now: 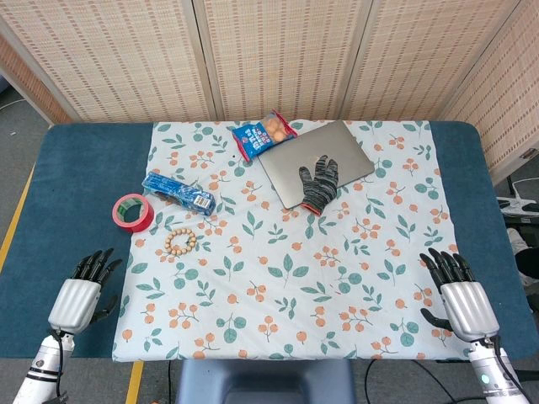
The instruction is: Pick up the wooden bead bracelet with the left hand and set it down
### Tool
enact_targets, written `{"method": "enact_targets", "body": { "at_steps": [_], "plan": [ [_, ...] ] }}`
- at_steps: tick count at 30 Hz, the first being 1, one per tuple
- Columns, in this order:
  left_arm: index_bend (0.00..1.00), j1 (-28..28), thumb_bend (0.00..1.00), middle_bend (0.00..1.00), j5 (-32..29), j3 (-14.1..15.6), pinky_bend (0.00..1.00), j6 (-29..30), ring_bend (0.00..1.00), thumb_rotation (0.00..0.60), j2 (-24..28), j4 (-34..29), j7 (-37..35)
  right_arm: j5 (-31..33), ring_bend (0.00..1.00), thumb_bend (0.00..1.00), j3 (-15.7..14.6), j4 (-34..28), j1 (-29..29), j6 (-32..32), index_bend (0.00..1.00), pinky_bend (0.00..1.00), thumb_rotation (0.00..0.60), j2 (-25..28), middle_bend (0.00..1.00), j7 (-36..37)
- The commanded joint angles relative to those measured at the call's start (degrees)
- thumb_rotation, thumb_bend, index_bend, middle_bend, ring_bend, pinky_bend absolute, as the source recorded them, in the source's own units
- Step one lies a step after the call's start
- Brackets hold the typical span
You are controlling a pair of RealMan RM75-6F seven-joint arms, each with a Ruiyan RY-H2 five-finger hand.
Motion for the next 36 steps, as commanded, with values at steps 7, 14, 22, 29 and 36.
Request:
{"method": "enact_targets", "body": {
  "at_steps": [7,14,22,29,36],
  "plan": [
    [0.14,-2.25,0.40,0.05,-5.12,-2.65,0.22,-5.23,0.02,0.600,-3.43,-1.42,7.41,-0.25,0.00,0.12,-0.11,-0.23,-0.09,0.08,0.00,0.00,0.600,0.13,0.00,0.24],
    [0.17,-6.18,0.40,0.09,-8.77,-5.50,0.50,-10.39,0.28,0.600,-5.53,-1.88,13.74,-0.03,0.00,0.12,-0.05,-0.09,0.16,-0.46,0.00,0.00,0.600,-0.10,0.00,0.15],
    [0.28,-11.07,0.40,0.26,-17.15,-9.72,0.75,-15.84,0.51,0.600,-11.05,0.92,25.08,0.00,0.00,0.12,-0.16,-0.28,0.32,-0.95,0.00,0.00,0.600,0.25,0.00,0.81],
    [0.31,-13.49,0.39,0.32,-19.68,-10.37,0.78,-17.26,0.55,0.600,-14.74,3.68,26.94,-0.24,0.00,0.12,-0.34,-0.58,0.37,-1.16,0.00,0.00,0.600,0.76,0.00,1.61],
    [0.31,-15.75,0.38,0.32,-19.42,-10.99,0.78,-16.66,0.56,0.600,-17.76,6.53,26.85,-0.25,0.00,0.12,-0.30,-0.60,0.32,-1.08,0.00,0.00,0.600,1.26,0.00,2.45]
  ]
}}
